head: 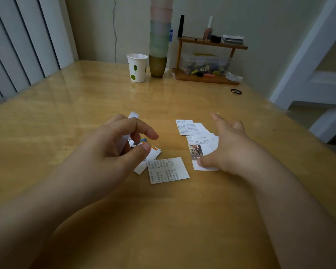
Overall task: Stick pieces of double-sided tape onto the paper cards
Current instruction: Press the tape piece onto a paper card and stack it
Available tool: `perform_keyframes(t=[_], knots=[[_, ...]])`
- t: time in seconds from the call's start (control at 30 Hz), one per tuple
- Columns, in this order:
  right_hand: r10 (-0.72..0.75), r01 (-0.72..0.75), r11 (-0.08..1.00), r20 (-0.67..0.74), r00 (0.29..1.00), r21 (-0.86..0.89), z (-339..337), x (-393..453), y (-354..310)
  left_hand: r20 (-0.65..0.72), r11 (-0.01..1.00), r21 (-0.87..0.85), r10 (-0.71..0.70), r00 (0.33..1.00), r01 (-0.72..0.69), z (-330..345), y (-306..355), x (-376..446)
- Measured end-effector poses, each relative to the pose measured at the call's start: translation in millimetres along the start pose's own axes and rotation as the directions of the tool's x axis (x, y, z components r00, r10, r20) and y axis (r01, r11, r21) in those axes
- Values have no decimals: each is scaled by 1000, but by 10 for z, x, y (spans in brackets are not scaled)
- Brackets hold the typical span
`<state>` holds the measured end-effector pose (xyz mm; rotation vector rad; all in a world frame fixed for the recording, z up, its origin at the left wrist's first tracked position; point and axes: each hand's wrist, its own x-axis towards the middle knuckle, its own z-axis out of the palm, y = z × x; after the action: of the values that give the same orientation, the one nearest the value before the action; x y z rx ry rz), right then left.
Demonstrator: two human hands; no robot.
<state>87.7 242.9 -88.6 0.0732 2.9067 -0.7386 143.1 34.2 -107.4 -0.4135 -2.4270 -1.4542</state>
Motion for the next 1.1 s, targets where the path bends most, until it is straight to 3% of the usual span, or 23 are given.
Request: perform_keyframes(t=[0.53,0.83,1.0,1.1], knots=[[-39,39,999,-17,999,25,46,5,-22,15,998,57,-1,1000,0,-3,33,-11],[-70,69,995,-19,997,-79,39,-25,12,24,997,70,-20,1000,19,5,63,-21],[-195,191,980,-75,978,-49,29,-35,8,-11,998,21,-53,999,53,-5,46,-18],[-363,385,915,-169,916,121,-23,-128,-99,-90,993,-65,-108,990,102,-31,14,3]])
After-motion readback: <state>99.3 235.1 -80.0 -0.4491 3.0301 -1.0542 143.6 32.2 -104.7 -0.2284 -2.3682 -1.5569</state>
